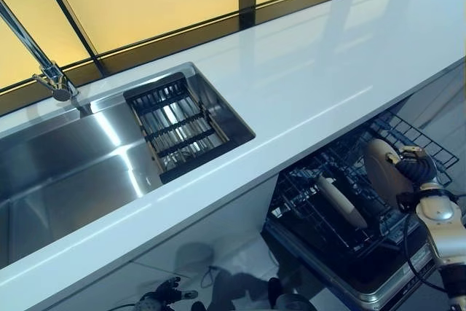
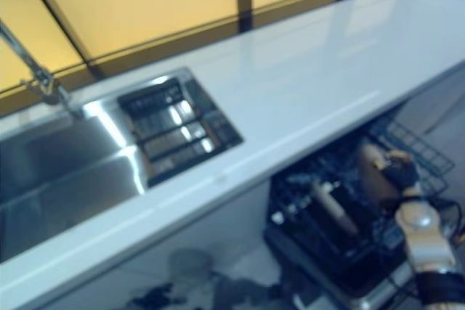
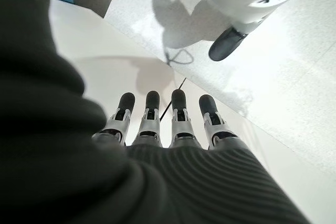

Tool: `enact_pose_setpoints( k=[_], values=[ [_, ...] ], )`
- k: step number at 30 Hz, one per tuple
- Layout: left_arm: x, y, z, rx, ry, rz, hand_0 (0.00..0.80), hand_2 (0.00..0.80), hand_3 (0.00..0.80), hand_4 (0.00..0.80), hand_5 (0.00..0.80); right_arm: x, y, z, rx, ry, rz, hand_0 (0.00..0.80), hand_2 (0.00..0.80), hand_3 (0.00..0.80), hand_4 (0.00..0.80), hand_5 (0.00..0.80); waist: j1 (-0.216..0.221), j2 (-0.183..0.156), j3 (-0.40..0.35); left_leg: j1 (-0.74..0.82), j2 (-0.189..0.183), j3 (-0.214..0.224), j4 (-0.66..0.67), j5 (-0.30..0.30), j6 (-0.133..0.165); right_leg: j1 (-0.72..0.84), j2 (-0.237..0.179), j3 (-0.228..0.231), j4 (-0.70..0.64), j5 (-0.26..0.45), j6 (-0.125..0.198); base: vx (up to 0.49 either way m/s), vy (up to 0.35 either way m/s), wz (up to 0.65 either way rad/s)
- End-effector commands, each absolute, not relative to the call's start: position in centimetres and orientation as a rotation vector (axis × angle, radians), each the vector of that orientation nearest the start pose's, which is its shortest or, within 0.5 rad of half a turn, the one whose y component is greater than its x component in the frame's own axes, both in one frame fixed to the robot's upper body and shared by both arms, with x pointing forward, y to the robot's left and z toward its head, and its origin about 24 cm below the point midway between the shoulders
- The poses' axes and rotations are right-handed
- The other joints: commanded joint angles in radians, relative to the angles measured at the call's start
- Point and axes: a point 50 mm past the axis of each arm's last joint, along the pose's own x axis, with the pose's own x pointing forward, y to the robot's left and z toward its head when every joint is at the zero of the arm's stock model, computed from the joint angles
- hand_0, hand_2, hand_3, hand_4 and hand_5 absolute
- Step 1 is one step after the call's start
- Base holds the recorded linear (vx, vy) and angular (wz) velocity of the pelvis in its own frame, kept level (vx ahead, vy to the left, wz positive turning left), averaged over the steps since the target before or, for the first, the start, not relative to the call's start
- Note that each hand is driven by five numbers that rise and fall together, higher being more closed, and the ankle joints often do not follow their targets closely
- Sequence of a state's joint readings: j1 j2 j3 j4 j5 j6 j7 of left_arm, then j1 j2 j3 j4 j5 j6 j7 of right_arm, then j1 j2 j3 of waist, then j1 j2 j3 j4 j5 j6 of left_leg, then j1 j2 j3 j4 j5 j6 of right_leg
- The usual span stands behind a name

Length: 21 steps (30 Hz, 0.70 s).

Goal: Take plates into dishwasher

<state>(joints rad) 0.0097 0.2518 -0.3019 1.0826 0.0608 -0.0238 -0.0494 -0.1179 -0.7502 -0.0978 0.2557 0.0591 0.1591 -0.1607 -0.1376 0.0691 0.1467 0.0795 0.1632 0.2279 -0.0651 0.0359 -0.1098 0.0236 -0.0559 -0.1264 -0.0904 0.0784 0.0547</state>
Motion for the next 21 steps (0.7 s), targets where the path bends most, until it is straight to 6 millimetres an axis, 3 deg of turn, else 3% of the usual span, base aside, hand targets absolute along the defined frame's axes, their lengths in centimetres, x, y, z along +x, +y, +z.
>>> enact_pose_setpoints(
  k=[1, 12, 21],
  values=[
    [13.5, 22.3, -14.6, 0.469, 1.059, -0.219, 0.0, 0.0, 0.0, 0.0, 0.0, 28.5, -33.5, 11.8, -0.674, 0.069, -0.463, 0.8, 0.8, 0.8, 0.8, 0.8, 0.036, -0.082, 0.006, -0.053, -0.005, -0.017, 0.045, 0.027, 0.013, -0.014, 0.001, -0.017, 0.091, -0.089, -0.03, -0.018, -0.015, 0.09],
    [14.7, 22.5, -14.1, 0.48, 1.03, -0.226, 0.0, 0.0, 0.0, 0.0, 0.0, 30.3, -34.1, 12.2, -0.768, 0.134, -0.485, 0.8, 0.8, 0.8, 0.8, 0.8, 0.065, -0.066, 0.038, -0.078, -0.015, -0.043, 0.048, 0.036, 0.005, -0.027, -0.006, -0.038, 0.101, -0.093, -0.033, -0.025, -0.007, 0.05],
    [15.5, 22.4, -13.7, 0.484, 0.997, -0.223, 0.0, 0.0, 0.0, 0.0, 0.0, 30.5, -34.4, 11.2, -0.83, 0.198, -0.452, 0.8, 0.8, 0.8, 0.8, 0.8, 0.076, -0.059, 0.067, -0.098, -0.022, -0.056, 0.048, 0.044, 0.002, -0.041, -0.009, -0.05, 0.104, -0.091, -0.034, -0.025, -0.008, 0.03]
  ],
)
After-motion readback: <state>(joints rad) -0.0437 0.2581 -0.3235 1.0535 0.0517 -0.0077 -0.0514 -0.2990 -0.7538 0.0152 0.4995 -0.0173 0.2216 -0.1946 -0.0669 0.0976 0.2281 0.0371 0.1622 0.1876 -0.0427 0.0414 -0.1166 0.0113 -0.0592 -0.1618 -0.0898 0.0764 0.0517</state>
